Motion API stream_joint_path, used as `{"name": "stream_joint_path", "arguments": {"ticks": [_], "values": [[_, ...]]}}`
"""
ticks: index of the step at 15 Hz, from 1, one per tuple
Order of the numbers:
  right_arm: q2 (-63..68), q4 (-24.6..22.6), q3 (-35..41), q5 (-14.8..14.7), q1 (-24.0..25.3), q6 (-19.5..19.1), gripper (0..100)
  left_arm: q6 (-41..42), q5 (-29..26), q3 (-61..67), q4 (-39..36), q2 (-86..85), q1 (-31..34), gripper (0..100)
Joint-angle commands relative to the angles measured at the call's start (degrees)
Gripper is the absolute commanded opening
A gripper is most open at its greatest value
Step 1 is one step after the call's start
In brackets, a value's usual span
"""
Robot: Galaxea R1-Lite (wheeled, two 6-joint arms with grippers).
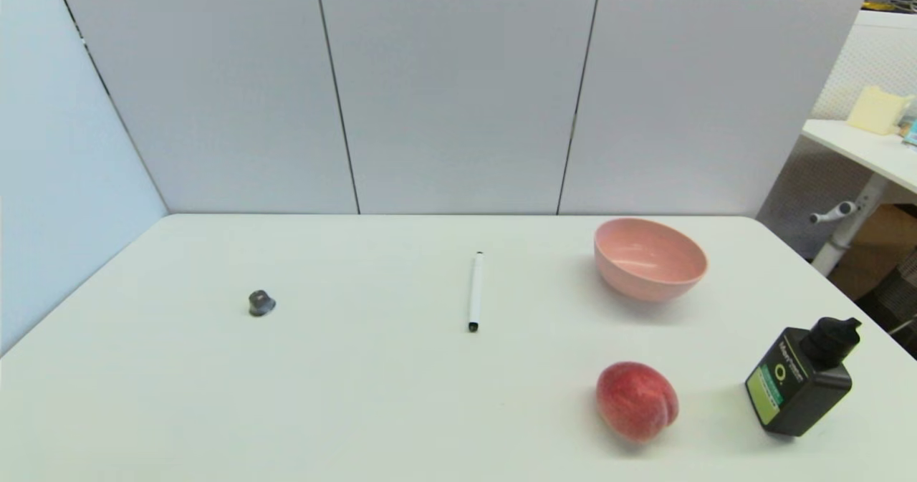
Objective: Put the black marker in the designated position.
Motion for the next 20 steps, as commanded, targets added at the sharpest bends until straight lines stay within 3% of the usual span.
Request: {"name": "stream_joint_path", "arguments": {"ticks": [1, 4, 6, 10, 12, 15, 18, 20], "values": [[0.07, -0.02, 0.0, 0.01, -0.02, 0.02, 100, 1.12, 0.14, -0.34, -0.33, 0.07, -0.07, 100], [0.07, -0.02, 0.0, 0.01, -0.02, 0.02, 100, 1.73, -4.17, -15.11, 0.2, 16.42, -1.13, 100], [0.07, -0.02, 0.0, 0.1, -0.02, 0.02, 100, 3.67, -4.96, -32.69, 3.45, 34.61, -10.71, 100], [0.07, -0.02, 0.0, 0.01, -0.02, 0.02, 100, 4.28, 0.84, -74.35, 19.01, 71.53, -28.29, 100], [0.07, -0.02, 0.0, 0.01, -0.02, 0.02, 100, 6.66, 0.49, -90.17, 26.57, 87.26, -32.77, 100], [0.07, -0.02, 0.0, 0.01, -0.02, 0.02, 100, 5.95, -0.13, -111.61, 27.53, 112.13, -39.45, 100], [0.07, -0.02, 0.0, 0.01, -0.02, 0.02, 100, -8.2, 0.31, -113.46, 20.77, 126.28, -44.46, 100], [0.07, -0.02, 0.0, 0.01, -0.02, 0.02, 100, -15.67, 0.93, -112.4, 24.19, 129.54, -45.78, 100]]}}
